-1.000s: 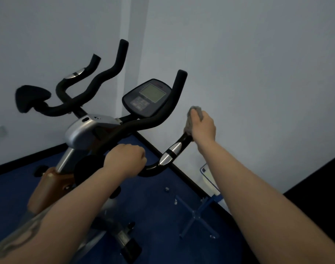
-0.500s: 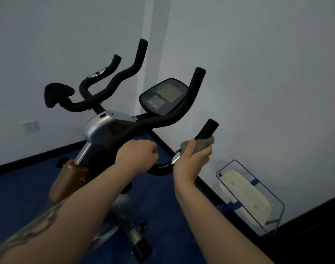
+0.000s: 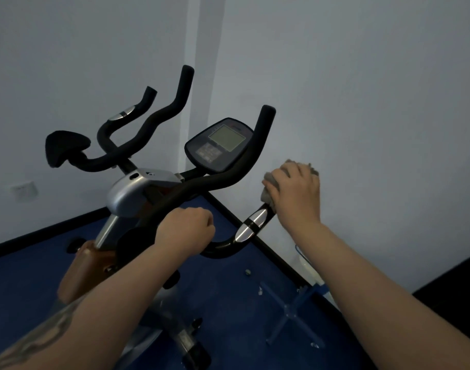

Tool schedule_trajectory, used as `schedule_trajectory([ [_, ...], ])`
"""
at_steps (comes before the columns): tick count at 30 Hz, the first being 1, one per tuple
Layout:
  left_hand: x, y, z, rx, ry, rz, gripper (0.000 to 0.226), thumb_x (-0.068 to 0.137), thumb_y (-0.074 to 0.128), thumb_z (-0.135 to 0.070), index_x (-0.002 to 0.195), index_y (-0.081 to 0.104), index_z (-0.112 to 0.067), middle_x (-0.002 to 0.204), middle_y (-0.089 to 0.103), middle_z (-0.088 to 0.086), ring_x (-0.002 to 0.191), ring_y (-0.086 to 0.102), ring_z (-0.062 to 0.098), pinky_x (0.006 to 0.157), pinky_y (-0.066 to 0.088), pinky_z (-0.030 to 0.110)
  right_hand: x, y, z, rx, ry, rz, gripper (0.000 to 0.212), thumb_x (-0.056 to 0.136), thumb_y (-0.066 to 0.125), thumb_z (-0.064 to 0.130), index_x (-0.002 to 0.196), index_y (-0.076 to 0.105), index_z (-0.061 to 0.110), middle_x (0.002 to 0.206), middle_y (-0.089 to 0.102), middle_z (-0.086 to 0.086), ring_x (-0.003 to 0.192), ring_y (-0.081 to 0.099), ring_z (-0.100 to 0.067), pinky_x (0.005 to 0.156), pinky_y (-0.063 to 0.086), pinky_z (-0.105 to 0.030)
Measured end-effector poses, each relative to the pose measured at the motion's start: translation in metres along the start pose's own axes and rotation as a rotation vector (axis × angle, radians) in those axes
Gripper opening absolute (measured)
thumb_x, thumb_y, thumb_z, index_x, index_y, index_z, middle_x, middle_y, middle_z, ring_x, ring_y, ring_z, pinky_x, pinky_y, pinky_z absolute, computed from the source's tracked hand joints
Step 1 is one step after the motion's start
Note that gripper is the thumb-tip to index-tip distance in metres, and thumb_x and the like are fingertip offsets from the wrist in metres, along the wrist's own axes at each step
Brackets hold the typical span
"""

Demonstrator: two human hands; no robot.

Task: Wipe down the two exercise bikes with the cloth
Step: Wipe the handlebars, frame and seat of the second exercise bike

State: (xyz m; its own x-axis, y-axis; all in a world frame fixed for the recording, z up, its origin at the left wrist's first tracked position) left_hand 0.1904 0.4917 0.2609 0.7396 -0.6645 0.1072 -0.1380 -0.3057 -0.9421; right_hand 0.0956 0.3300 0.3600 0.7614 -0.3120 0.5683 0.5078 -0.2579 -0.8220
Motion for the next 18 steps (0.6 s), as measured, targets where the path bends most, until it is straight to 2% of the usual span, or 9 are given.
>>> schedule_trajectory([
  [3,-0.001,-0.003,0.0,-0.006,0.003,-0.023,0.019,0.092,0.044,-0.027,0.078,0.057,-0.026,0.075,0.056,-0.01,0.069,0.053,0.012,0.052,0.03,0.026,-0.019,0.011,0.025,-0.161,-0.05,0.05,0.024,0.096,0.052,0.036,0.101,0.069,0.02,0.123,0.06,0.0,0.124,0.043,-0.031,0.091,0.027,-0.046],
  [6,-0.002,-0.003,-0.002,-0.017,0.002,-0.008,0.02,0.092,0.044,-0.025,0.082,0.061,-0.022,0.081,0.062,-0.005,0.071,0.056,0.014,0.057,0.038,0.029,-0.026,0.006,0.037,-0.222,-0.239,0.076,0.03,0.096,0.045,0.037,0.098,0.071,0.022,0.116,0.065,0.003,0.124,0.049,-0.027,0.097,0.021,-0.047],
  [8,-0.005,-0.006,-0.001,-0.053,-0.019,-0.033,0.02,0.091,0.044,-0.024,0.08,0.06,-0.019,0.076,0.062,-0.003,0.066,0.056,0.015,0.055,0.041,0.031,-0.023,0.005,0.04,-0.249,-0.393,0.163,0.036,0.097,0.037,0.041,0.1,0.069,0.025,0.11,0.065,0.007,0.118,0.054,-0.018,0.102,0.016,-0.046],
  [10,-0.009,-0.016,0.004,-0.138,-0.057,-0.142,0.019,0.091,0.045,-0.023,0.079,0.059,-0.02,0.069,0.06,-0.004,0.059,0.054,0.012,0.048,0.038,0.029,-0.02,0.01,0.044,-0.243,-0.411,0.287,0.031,0.098,0.037,0.043,0.102,0.065,0.031,0.104,0.063,0.011,0.11,0.056,-0.014,0.102,0.013,-0.044],
  [12,-0.018,-0.034,0.009,-0.269,-0.065,-0.331,0.016,0.089,0.049,-0.02,0.078,0.059,-0.024,0.064,0.058,-0.009,0.057,0.052,0.007,0.048,0.034,0.028,-0.033,0.015,0.069,-0.246,-0.356,0.323,0.016,0.096,0.048,0.035,0.09,0.063,0.033,0.089,0.065,0.011,0.093,0.061,-0.017,0.095,0.021,-0.047],
  [14,-0.027,-0.047,0.016,-0.486,-0.053,-0.459,0.017,0.086,0.052,-0.015,0.077,0.06,-0.027,0.064,0.056,-0.011,0.059,0.052,0.005,0.051,0.033,0.025,-0.061,0.034,0.116,-0.187,-0.38,0.374,0.011,0.09,0.056,0.026,0.08,0.06,0.028,0.076,0.063,0.007,0.077,0.061,-0.021,0.093,0.029,-0.047],
  [16,-0.03,-0.054,0.028,-0.649,-0.026,-0.489,0.021,0.086,0.052,-0.012,0.08,0.06,-0.03,0.069,0.057,-0.011,0.063,0.054,0.004,0.054,0.036,0.024,-0.076,0.041,0.144,-0.045,-0.425,0.382,0.02,0.095,0.05,0.03,0.081,0.06,0.02,0.078,0.065,0.002,0.077,0.06,-0.023,0.089,0.033,-0.043],
  [18,-0.027,-0.065,0.044,-0.62,-0.036,-0.5,0.021,0.088,0.052,-0.014,0.082,0.058,-0.033,0.073,0.058,-0.011,0.061,0.054,0.004,0.053,0.036,0.024,-0.065,0.035,0.133,0.07,-0.459,0.469,0.033,0.102,0.036,0.038,0.1,0.064,0.021,0.097,0.068,0.003,0.096,0.06,-0.021,0.093,0.03,-0.039],
])
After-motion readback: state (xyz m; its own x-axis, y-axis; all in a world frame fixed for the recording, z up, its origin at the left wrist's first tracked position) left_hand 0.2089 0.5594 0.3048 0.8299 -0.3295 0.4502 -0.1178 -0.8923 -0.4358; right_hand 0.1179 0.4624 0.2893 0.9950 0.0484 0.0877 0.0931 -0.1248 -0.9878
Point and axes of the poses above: each hand's wrist, its own x-axis towards the middle knuckle, its own y-axis out of the palm, z = x × y, the point moved 9 cm from there along x, towards the middle knuckle
